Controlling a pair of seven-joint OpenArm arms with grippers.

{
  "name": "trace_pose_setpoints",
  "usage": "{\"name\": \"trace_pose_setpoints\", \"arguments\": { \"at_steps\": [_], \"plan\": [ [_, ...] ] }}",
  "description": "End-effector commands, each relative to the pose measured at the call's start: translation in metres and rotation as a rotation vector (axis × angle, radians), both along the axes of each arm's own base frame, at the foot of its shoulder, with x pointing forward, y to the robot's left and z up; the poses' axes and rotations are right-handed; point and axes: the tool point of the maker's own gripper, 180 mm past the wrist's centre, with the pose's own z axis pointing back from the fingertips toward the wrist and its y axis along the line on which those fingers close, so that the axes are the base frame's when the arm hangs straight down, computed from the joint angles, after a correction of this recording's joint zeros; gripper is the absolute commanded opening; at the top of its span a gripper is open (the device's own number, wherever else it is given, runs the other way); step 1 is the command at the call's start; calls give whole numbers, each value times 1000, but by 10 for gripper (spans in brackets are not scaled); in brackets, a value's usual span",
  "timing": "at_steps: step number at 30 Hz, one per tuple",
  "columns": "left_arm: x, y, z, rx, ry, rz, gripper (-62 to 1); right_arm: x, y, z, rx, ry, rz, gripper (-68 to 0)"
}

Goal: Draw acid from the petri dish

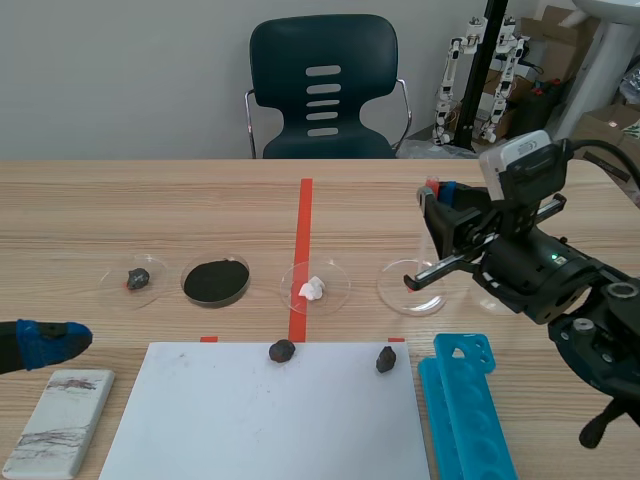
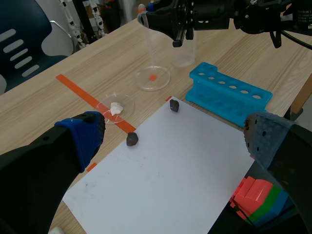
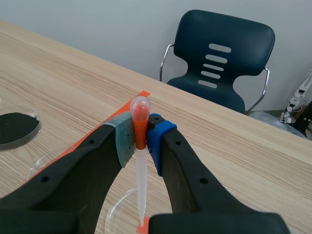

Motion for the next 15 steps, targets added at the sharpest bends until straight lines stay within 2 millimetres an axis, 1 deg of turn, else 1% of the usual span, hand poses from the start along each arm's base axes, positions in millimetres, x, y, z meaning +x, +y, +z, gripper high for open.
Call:
{"name": "trace_pose_setpoints", "arguments": {
  "at_steps": [1, 7, 15],
  "plan": [
    [2, -2, 8, -28, -18, 5, -11, 7, 0, 13, 15, -47, 1, -611],
    [2, -2, 8, -28, -18, 5, -11, 7, 4, 8, 32, -37, -5, -611],
    [2, -2, 8, -28, -18, 5, -11, 5, 3, 4, 39, -31, -7, -611]
  ]
}}
